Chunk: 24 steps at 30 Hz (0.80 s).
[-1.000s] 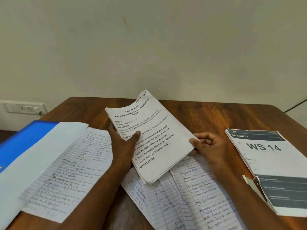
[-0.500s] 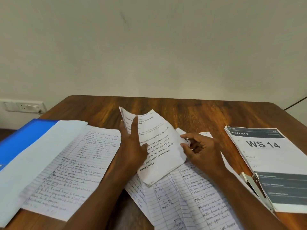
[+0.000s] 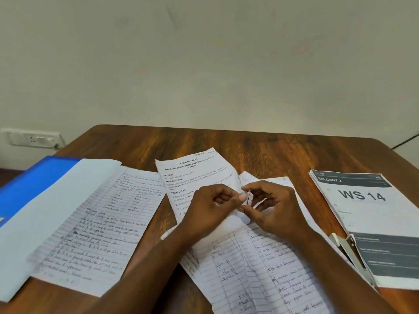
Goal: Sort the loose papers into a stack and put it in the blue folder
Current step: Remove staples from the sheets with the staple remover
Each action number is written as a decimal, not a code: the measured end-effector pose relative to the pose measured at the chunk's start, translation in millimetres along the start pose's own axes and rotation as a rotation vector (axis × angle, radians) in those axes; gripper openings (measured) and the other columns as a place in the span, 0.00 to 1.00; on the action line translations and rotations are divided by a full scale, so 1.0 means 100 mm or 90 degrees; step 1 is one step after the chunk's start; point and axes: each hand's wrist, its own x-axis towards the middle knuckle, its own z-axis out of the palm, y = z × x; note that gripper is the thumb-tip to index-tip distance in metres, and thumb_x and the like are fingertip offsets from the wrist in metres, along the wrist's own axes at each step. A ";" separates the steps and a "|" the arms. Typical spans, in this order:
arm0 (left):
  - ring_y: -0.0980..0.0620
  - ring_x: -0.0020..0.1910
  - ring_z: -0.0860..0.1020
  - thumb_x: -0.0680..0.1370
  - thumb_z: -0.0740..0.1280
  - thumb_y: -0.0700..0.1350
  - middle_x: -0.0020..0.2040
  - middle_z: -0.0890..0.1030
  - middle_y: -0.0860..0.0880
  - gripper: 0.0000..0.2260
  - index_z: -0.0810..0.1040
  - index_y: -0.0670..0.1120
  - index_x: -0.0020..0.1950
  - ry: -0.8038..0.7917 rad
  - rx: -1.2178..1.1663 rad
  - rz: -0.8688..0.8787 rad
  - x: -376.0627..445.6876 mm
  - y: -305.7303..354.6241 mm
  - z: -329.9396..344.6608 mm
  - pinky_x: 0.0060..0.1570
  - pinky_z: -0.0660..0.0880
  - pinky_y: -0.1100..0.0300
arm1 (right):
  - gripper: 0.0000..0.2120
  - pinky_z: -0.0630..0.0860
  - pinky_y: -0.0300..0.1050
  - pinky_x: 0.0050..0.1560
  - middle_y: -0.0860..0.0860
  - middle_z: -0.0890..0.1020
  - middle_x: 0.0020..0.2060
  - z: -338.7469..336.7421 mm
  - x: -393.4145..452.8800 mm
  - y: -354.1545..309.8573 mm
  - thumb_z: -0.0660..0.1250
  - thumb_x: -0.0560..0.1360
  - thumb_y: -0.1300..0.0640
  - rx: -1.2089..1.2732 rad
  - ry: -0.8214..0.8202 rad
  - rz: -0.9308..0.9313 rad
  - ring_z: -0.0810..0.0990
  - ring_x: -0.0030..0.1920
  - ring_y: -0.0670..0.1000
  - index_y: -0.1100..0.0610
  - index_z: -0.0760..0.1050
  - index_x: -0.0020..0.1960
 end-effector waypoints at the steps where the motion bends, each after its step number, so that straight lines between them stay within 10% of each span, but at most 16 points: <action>1: 0.55 0.43 0.87 0.76 0.77 0.54 0.42 0.89 0.52 0.11 0.88 0.47 0.49 -0.006 -0.026 -0.011 -0.01 0.01 0.02 0.47 0.80 0.64 | 0.21 0.85 0.40 0.37 0.49 0.87 0.48 0.00 0.00 0.00 0.84 0.68 0.57 0.001 -0.009 -0.001 0.87 0.42 0.45 0.57 0.84 0.59; 12: 0.59 0.36 0.81 0.75 0.79 0.40 0.36 0.85 0.54 0.08 0.85 0.52 0.42 0.048 -0.043 -0.085 0.03 -0.11 0.05 0.41 0.76 0.65 | 0.27 0.85 0.42 0.40 0.49 0.87 0.43 -0.02 -0.02 -0.03 0.86 0.61 0.52 0.095 -0.006 0.113 0.87 0.42 0.50 0.55 0.85 0.58; 24: 0.52 0.39 0.86 0.70 0.83 0.51 0.39 0.87 0.51 0.10 0.87 0.48 0.43 0.036 -0.029 -0.052 0.00 -0.10 0.07 0.42 0.80 0.62 | 0.30 0.87 0.55 0.39 0.55 0.87 0.43 -0.04 -0.02 -0.11 0.88 0.56 0.58 0.196 -0.045 0.188 0.89 0.38 0.57 0.54 0.85 0.57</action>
